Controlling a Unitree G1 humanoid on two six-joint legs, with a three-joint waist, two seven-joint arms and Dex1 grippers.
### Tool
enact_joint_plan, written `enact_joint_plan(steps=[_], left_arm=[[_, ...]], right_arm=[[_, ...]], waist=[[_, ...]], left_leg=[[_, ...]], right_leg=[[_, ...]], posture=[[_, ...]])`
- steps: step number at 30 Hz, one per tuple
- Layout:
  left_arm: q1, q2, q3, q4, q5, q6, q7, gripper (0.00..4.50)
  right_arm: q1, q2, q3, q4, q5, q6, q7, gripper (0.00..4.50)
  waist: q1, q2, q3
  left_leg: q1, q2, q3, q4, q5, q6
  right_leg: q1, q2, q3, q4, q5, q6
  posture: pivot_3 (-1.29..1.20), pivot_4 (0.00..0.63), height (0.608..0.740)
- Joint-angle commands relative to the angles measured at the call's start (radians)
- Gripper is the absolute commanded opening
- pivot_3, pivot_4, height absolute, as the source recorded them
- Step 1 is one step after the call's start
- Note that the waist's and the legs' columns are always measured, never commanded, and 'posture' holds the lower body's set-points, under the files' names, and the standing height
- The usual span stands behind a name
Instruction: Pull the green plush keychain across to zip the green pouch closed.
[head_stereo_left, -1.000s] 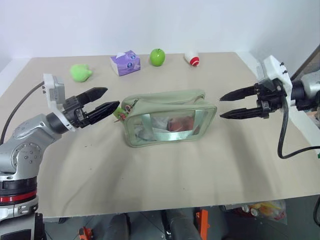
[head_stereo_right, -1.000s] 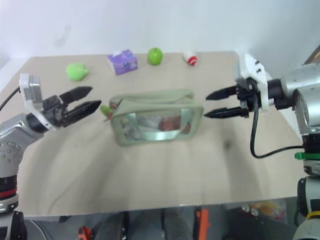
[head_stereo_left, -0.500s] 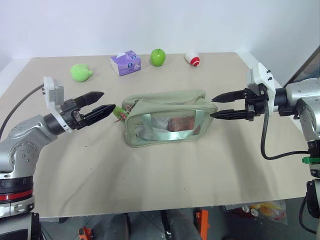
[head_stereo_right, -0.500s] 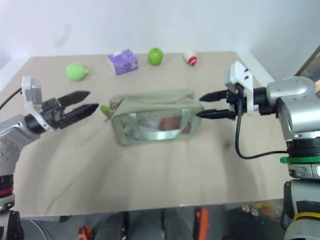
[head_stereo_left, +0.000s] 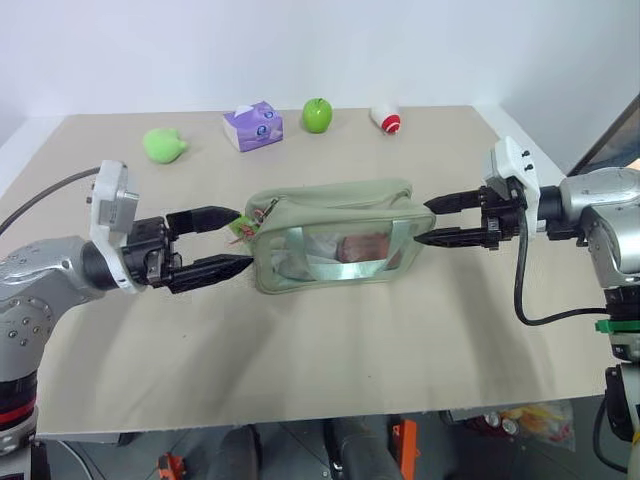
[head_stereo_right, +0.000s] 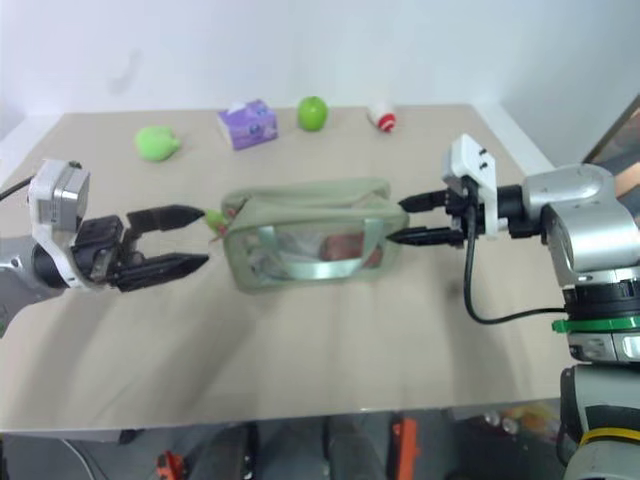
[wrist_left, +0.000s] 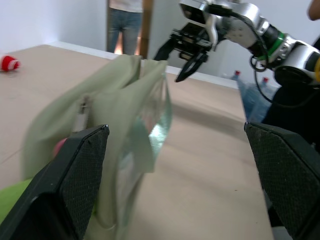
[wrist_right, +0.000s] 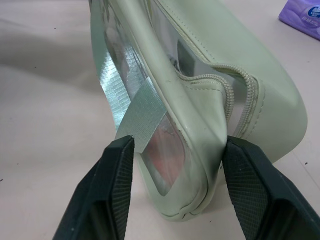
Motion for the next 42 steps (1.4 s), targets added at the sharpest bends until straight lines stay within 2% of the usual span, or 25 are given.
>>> enact_joint_plan(steps=[1, 5, 6, 10, 14, 18, 28, 42], left_arm=[[-0.019, 0.015, 0.003, -0.032, -0.004, -0.007, 0.006, 4.5], [-0.019, 0.02, 0.01, 0.003, 0.018, -0.02, 0.002, 4.5], [-0.02, 0.02, 0.017, 0.017, 0.021, -0.022, 0.0, 4.5], [-0.022, 0.015, 0.066, 0.131, 0.028, -0.028, 0.017, 4.5], [0.029, 0.041, 0.059, 0.297, 0.155, -0.087, 0.011, 4.5], [0.013, 0.01, 0.018, 0.407, 0.246, -0.123, 0.057, 4.5], [-0.12, -0.108, -0.068, 0.523, 0.366, -0.187, 0.102, 4.5], [-0.228, -0.23, -0.144, 0.604, 0.44, -0.206, 0.111, 4.5]], right_arm=[[0.007, -0.011, -0.032, -0.05, 0.023, 0.007, 0.008, 1.54], [0.023, -0.015, -0.044, -0.07, 0.037, 0.018, 0.006, 0.14], [0.027, -0.015, -0.045, -0.073, 0.038, 0.017, 0.006, 0.06], [0.039, -0.012, -0.051, -0.082, 0.043, 0.014, -0.001, 0.06], [0.045, -0.004, -0.061, -0.087, 0.051, 0.017, -0.022, 0.06], [0.059, -0.003, -0.068, -0.096, 0.062, 0.016, -0.032, 0.06], [0.095, -0.009, -0.095, -0.142, 0.09, 0.04, -0.051, 0.06], [0.121, -0.016, -0.113, -0.168, 0.1, 0.063, -0.069, 0.06]], waist=[[-0.001, 0.0, 0.0], [-0.001, 0.0, 0.0], [-0.001, 0.0, 0.0], [-0.001, 0.0, 0.0], [-0.004, 0.0, 0.0], [-0.006, 0.0, 0.0], [-0.001, 0.0, 0.0], [0.0, 0.0, 0.0]], left_leg=[[0.0, 0.0, 0.0, 0.0, 0.0, 0.0], [0.0, 0.0, 0.0, 0.0, 0.0, 0.0], [0.0, 0.0, 0.0, 0.0, 0.0, 0.0], [0.0, 0.0, 0.0, 0.0, 0.0, 0.0], [0.001, 0.0, -0.001, 0.0, 0.0, 0.0], [0.0, 0.0, -0.001, 0.0, 0.0, 0.0], [0.0, 0.0, -0.001, 0.0, 0.0, 0.0], [0.0, 0.0, -0.001, 0.0, 0.0, 0.0]], right_leg=[[0.0, 0.0, 0.0, 0.0, 0.0, 0.0], [0.0, 0.001, 0.0, 0.0, 0.0, 0.0], [0.0, 0.001, 0.0, 0.0, 0.0, 0.0], [0.0, 0.001, 0.0, 0.0, 0.0, 0.0], [0.0, 0.002, 0.0, 0.0, 0.0, 0.0], [0.0, 0.001, 0.0, 0.0, 0.0, 0.0], [0.0, 0.002, 0.001, 0.0, 0.0, 0.0], [0.001, 0.002, 0.002, 0.0, 0.001, 0.001]], posture=[[0.0, 0.15, 0.74], [0.0, 0.15, 0.74], [0.0, 0.15, 0.74], [0.0, 0.15, 0.74], [0.0, 0.15, 0.74], [0.0, 0.15, 0.74], [0.0, 0.15, 0.74], [0.0, 0.15, 0.74]])
